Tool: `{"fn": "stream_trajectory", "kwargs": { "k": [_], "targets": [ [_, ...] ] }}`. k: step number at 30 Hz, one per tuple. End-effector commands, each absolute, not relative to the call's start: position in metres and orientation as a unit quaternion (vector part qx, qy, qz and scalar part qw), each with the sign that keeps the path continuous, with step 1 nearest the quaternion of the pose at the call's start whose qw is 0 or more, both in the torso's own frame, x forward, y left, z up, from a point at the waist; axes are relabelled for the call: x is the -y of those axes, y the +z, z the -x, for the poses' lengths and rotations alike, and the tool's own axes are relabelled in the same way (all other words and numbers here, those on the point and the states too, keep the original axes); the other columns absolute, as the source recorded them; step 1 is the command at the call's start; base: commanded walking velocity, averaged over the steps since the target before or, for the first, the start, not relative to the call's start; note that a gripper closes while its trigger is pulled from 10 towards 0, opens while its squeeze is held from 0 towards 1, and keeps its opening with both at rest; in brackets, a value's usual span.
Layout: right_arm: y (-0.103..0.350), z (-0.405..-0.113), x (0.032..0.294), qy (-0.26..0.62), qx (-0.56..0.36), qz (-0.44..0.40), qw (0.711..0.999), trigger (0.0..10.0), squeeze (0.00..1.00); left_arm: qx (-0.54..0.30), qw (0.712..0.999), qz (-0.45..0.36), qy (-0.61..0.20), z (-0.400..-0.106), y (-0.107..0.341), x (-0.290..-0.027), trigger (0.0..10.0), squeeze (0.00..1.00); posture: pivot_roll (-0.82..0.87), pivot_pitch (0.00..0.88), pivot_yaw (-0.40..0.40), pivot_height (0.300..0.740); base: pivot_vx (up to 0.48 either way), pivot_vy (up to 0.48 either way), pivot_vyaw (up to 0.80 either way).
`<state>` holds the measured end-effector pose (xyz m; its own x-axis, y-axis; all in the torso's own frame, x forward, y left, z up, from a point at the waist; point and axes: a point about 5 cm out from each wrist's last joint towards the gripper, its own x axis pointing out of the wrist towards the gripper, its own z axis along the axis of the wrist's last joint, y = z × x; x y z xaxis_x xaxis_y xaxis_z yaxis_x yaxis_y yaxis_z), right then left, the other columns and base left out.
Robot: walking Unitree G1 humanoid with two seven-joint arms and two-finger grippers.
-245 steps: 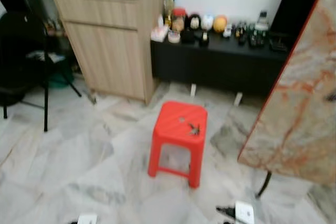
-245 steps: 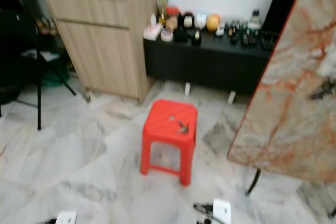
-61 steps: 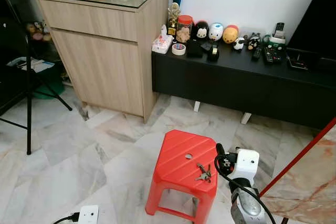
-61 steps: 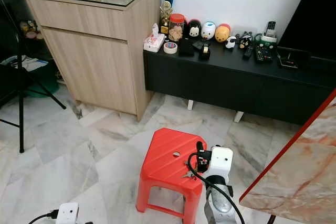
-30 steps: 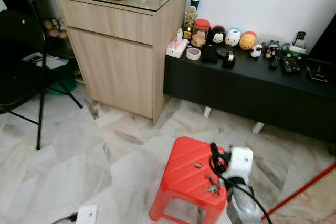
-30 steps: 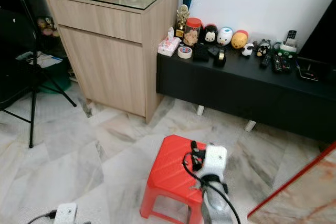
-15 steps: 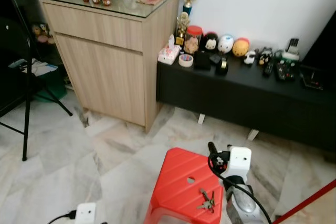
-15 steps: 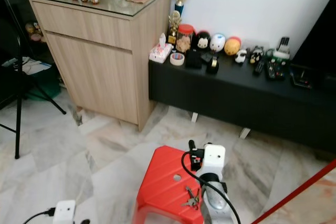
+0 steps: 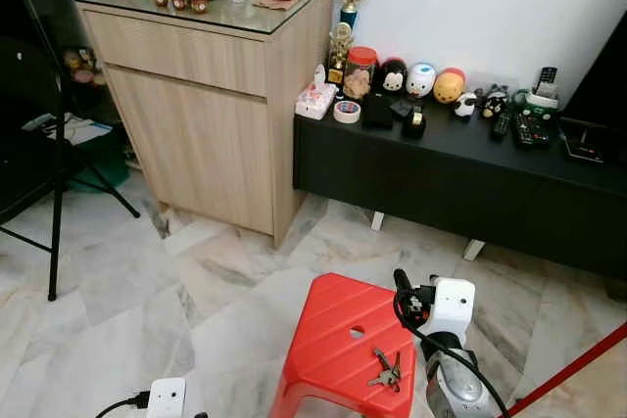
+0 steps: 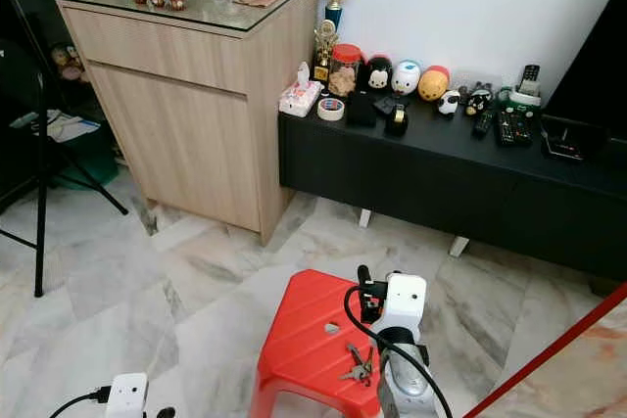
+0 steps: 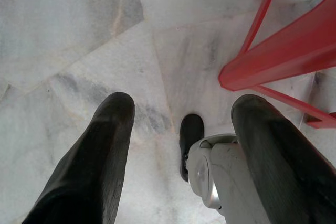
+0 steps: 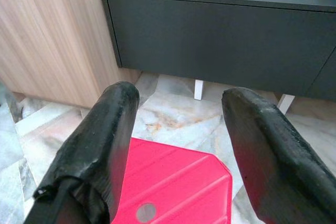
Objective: Hang keys on a hook
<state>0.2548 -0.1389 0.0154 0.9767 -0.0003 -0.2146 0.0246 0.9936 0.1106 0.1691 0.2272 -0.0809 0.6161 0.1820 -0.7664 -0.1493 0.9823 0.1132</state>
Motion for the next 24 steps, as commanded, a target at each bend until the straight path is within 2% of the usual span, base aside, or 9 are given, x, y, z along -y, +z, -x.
{"fn": "stream_trajectory", "kwargs": {
  "k": [1,10,17,24],
  "targets": [
    [0.0196,-0.2572,0.1412,-0.011,-0.098,-0.058,0.993,10.0,0.00,-0.438,0.894,-0.018,0.093,-0.1638,-0.0834,-0.2278,10.0,0.00,0.05,0.001,-0.080,0.740,0.000,0.251,0.00],
    [0.0175,-0.2579,0.1431,-0.022,-0.107,-0.064,0.992,10.0,0.00,-0.445,0.890,-0.017,0.096,-0.1611,-0.0844,-0.2299,10.0,0.00,0.06,0.001,-0.079,0.740,0.000,0.251,0.00],
    [0.0180,-0.2580,0.1429,-0.022,-0.102,-0.067,0.992,10.0,0.00,-0.446,0.890,-0.018,0.093,-0.1631,-0.0844,-0.2273,10.0,0.00,0.06,0.001,-0.078,0.740,0.000,0.269,-0.74],
    [0.0196,-0.2587,0.1418,-0.020,-0.097,-0.063,0.993,10.0,0.00,-0.446,0.890,-0.021,0.092,-0.1636,-0.0842,-0.2271,10.0,0.00,0.06,0.003,-0.077,0.740,0.000,0.111,0.00]
  ]
}}
